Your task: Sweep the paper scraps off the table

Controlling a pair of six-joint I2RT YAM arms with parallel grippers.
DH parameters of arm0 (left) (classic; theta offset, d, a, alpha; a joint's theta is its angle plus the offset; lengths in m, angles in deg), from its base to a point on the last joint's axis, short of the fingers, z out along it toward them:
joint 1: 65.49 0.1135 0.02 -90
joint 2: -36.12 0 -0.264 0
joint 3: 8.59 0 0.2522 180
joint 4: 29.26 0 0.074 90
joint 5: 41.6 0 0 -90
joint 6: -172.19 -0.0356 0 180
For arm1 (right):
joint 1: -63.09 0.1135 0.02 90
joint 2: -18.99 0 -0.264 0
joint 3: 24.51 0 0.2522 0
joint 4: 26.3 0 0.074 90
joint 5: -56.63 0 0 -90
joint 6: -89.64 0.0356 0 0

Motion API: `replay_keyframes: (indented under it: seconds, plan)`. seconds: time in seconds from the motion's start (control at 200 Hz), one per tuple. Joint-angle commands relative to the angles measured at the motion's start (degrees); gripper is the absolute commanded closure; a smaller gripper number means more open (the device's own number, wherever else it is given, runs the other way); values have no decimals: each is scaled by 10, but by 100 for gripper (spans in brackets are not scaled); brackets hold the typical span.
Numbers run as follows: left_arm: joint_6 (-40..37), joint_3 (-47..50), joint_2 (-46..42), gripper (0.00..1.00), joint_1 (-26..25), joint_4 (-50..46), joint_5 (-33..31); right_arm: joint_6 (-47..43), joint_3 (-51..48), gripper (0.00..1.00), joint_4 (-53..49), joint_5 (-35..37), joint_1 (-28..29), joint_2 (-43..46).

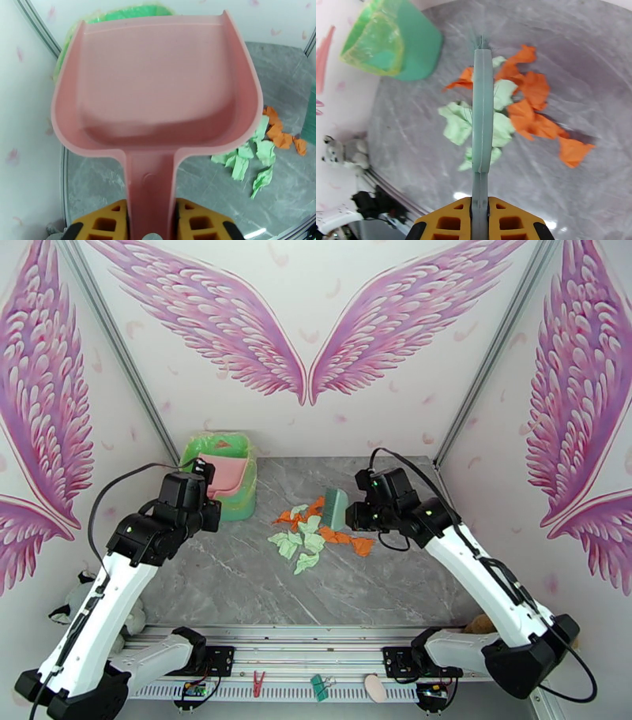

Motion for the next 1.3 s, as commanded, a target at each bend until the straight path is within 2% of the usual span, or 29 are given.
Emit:
replay_keyframes:
  seconds: [0.0,0.255,0.44,0.58,0.775,0.935,1.12,1.295]
  plan:
    - [19,20,-38,100,-26,-27,-19,140,-20,100,158,-83,8,-55]
    - [67,94,-47,100,-119,-73,-62,246,19,100,272,-98,33,-222]
    - [82,131,-56,100,-128,-66,-56,284,54,100,308,-120,50,-315]
    - [81,133,-52,100,-128,-55,-46,283,55,100,310,-130,53,-347]
    - [70,135,-27,100,-128,-44,-36,249,12,100,283,-132,40,-331]
    - [62,135,-15,100,-128,-39,-33,214,-65,100,263,-142,9,-287]
    - [56,131,1,100,-128,-39,-38,168,-142,100,223,-152,-39,-212]
    - [49,124,15,100,-129,-38,-26,118,-151,100,147,-150,-79,-121]
